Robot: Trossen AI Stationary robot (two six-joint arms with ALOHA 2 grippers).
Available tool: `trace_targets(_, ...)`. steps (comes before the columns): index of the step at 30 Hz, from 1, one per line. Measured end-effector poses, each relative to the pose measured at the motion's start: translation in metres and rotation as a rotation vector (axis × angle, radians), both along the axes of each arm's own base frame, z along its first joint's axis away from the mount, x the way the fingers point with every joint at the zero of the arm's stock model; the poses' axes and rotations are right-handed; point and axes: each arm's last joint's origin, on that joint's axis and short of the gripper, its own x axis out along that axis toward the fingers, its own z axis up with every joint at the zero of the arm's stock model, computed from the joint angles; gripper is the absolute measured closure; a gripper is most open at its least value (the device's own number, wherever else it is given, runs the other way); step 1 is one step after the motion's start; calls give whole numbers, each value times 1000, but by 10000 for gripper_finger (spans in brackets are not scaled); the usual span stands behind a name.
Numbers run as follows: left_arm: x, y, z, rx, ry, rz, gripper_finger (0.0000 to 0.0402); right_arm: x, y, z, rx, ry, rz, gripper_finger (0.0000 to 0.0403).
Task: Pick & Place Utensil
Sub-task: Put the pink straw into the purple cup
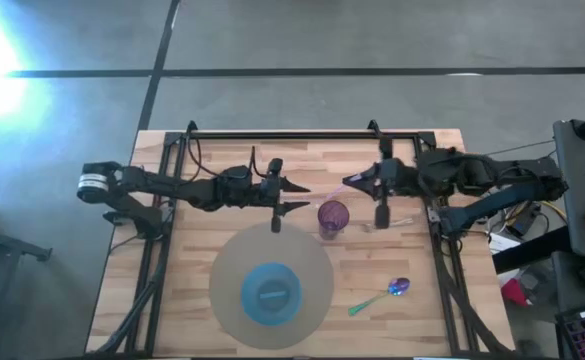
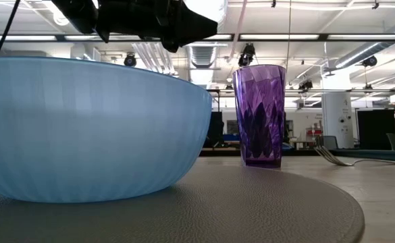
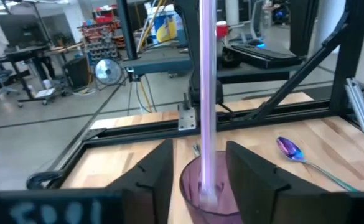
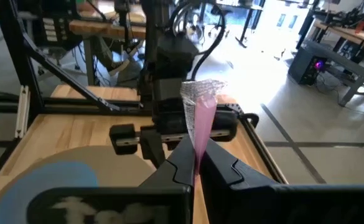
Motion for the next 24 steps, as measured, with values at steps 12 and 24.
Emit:
trace_targets(12,-18,-1,15,-4,43,7,236,-50,-8,17,25,-56,-2,394)
trace_targets(24,-48,-3,28,-10,149,24,236,-56,-9,-2,84,26,-25,394)
